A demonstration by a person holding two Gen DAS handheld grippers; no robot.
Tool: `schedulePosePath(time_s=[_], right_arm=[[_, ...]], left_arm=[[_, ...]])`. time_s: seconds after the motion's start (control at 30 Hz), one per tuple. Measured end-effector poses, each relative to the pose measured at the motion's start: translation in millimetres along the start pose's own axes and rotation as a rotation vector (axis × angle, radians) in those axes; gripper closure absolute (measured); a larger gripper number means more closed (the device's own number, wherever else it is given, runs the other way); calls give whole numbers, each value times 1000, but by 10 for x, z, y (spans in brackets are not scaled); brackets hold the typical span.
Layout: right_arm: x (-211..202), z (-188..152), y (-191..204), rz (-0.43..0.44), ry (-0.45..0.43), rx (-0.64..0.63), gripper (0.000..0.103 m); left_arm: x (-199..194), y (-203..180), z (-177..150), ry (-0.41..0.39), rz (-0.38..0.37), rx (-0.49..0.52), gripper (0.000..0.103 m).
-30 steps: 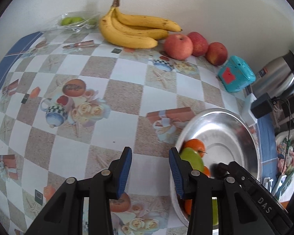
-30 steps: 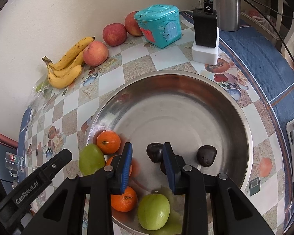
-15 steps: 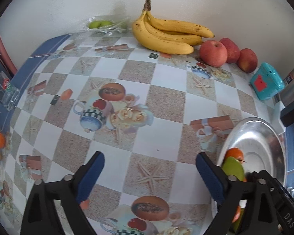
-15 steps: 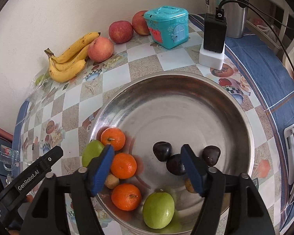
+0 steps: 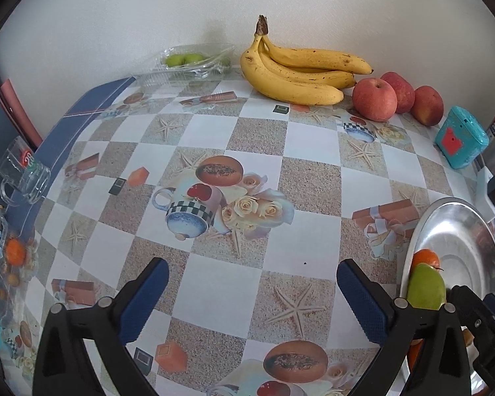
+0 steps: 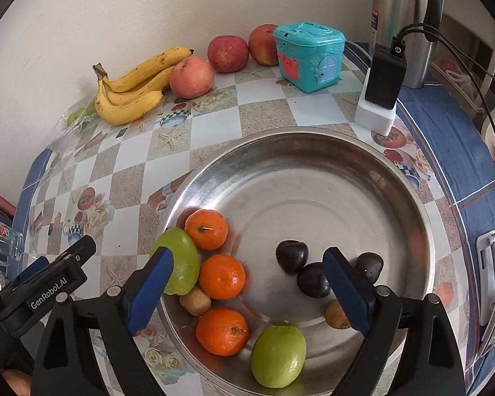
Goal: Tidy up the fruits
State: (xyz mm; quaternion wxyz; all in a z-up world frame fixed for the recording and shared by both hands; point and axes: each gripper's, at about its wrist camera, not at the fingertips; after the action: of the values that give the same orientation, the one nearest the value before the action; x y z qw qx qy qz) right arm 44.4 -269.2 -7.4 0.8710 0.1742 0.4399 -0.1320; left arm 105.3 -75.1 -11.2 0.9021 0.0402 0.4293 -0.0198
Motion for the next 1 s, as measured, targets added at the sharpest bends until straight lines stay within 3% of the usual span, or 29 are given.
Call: schedulePosePath(time_s=[0.23,0.6,0.83,1.0], right_arm=[[-8,-65,125,18,0,-31,11],[-130,-205,254,36,-5,-30,11],[-345,-337,392,52,-12,-62,11],[-481,-495,452,64,-2,-68,11]], left_arm=[[-36,13,-109,-37,98,110,0],[-307,310,-196,-57,127,37,0],[-483,520,-272,-3,168,-14,0],[-649,557,-359,5,144,5,0]])
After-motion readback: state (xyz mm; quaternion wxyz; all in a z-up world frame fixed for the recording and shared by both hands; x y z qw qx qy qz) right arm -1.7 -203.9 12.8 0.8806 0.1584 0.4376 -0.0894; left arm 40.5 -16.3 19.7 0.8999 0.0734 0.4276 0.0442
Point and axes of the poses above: each gripper's, at about its wrist camera, not at the fingertips, and x roughly the way its jaws point, y to its left, z to its top, and after that the axes turned 10 degrees about -y, right-handed
